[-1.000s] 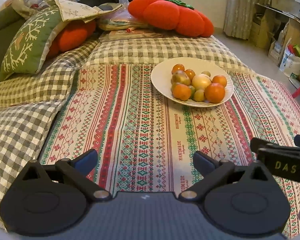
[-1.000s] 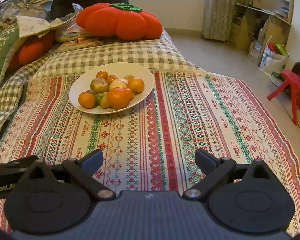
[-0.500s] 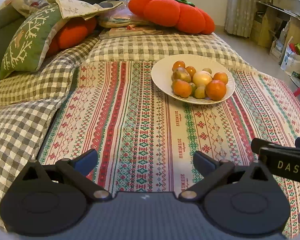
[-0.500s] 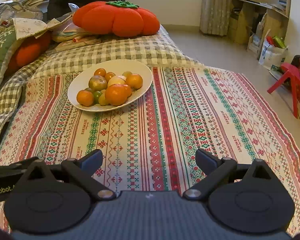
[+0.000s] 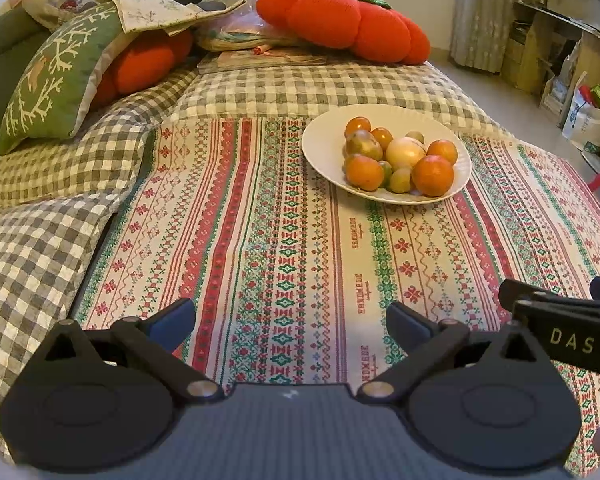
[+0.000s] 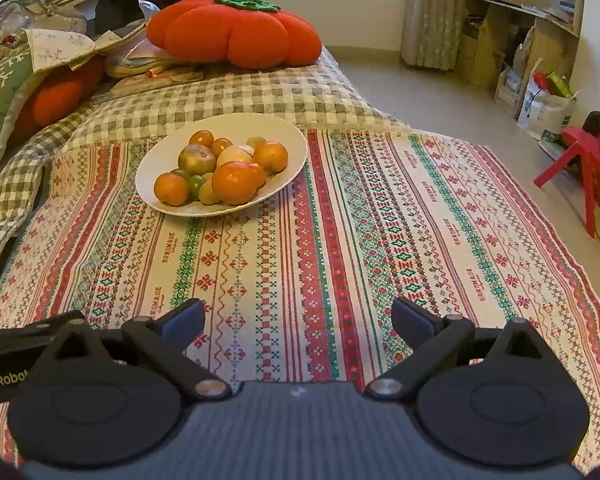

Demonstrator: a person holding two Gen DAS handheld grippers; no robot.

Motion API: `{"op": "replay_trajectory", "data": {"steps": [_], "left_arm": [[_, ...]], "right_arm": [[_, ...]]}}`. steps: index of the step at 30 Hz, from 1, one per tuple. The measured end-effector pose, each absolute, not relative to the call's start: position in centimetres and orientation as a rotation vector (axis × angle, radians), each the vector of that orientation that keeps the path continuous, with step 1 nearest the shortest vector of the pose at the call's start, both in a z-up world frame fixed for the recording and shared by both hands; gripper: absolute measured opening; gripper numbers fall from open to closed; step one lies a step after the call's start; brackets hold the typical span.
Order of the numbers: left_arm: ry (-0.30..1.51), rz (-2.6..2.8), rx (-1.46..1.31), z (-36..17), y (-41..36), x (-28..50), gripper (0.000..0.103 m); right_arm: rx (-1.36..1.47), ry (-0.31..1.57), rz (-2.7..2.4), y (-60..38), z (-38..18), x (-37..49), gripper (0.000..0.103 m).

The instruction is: Organize fruits

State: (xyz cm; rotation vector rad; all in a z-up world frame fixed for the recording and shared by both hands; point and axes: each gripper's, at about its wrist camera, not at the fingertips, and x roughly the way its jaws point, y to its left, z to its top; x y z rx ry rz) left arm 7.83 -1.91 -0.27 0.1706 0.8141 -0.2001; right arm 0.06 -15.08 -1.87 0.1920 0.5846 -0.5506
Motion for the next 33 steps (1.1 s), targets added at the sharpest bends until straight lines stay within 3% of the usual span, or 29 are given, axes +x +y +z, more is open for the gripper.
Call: {"op": "replay_trajectory", "data": {"steps": [33], "left_arm": [[0.821,-0.198,0.165,-0.56,-1.79,8.01,0.093]], "right_arm": [[0.196,0.587,-0.553,-15.22,-2.02,-0.02,0.099]]}}
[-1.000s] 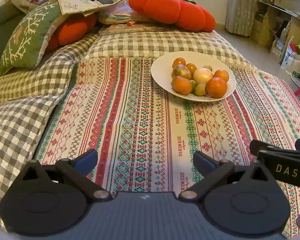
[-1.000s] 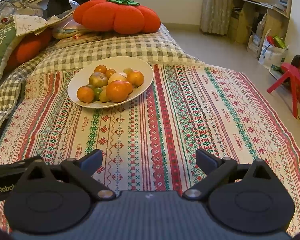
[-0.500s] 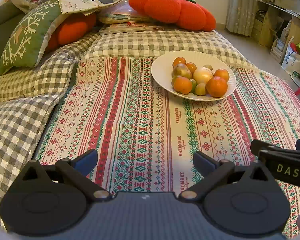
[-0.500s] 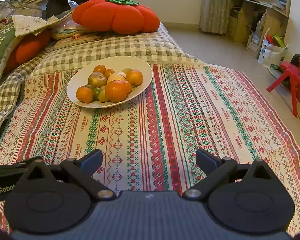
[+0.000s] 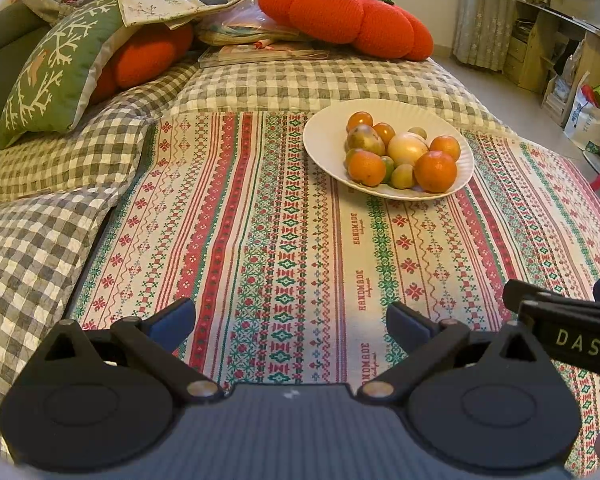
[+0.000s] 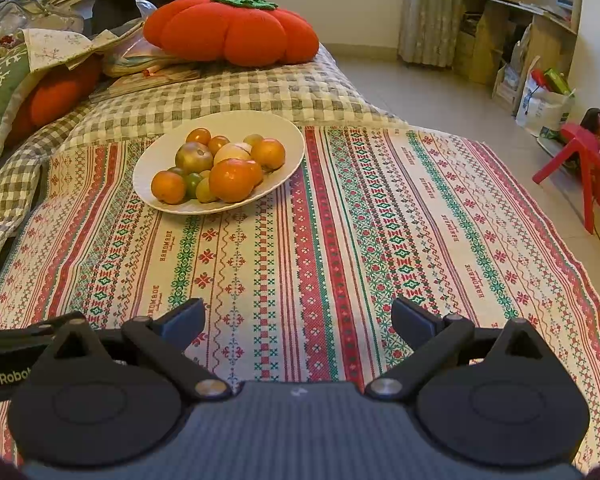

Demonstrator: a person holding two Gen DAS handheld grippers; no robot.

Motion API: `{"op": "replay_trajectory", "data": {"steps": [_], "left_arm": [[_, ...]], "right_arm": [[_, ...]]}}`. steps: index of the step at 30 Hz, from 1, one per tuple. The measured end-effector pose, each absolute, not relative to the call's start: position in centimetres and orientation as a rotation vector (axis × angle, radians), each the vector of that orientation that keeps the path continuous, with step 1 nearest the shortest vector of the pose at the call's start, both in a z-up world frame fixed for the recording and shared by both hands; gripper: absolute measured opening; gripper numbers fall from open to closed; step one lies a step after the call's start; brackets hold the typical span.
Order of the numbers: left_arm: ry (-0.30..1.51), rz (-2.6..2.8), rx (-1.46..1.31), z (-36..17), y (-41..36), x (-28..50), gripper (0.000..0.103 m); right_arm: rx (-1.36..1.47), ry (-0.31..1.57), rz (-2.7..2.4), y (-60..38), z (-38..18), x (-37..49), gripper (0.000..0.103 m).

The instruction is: Organize fruits

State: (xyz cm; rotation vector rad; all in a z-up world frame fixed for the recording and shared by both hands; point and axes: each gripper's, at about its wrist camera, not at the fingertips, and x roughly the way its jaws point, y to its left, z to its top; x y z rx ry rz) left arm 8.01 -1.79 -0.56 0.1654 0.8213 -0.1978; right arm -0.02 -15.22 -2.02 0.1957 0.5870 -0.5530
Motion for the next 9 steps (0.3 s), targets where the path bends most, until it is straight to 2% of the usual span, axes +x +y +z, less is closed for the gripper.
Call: {"op": "replay_trajectory", "data": {"steps": [9], "left_arm": [[0.832,-0.207,0.172,-1.06,-1.69,8.08,0.093]], "right_arm": [[0.197,0.589,-0.553,-15.19,-2.22,-0.06,0.099]]}}
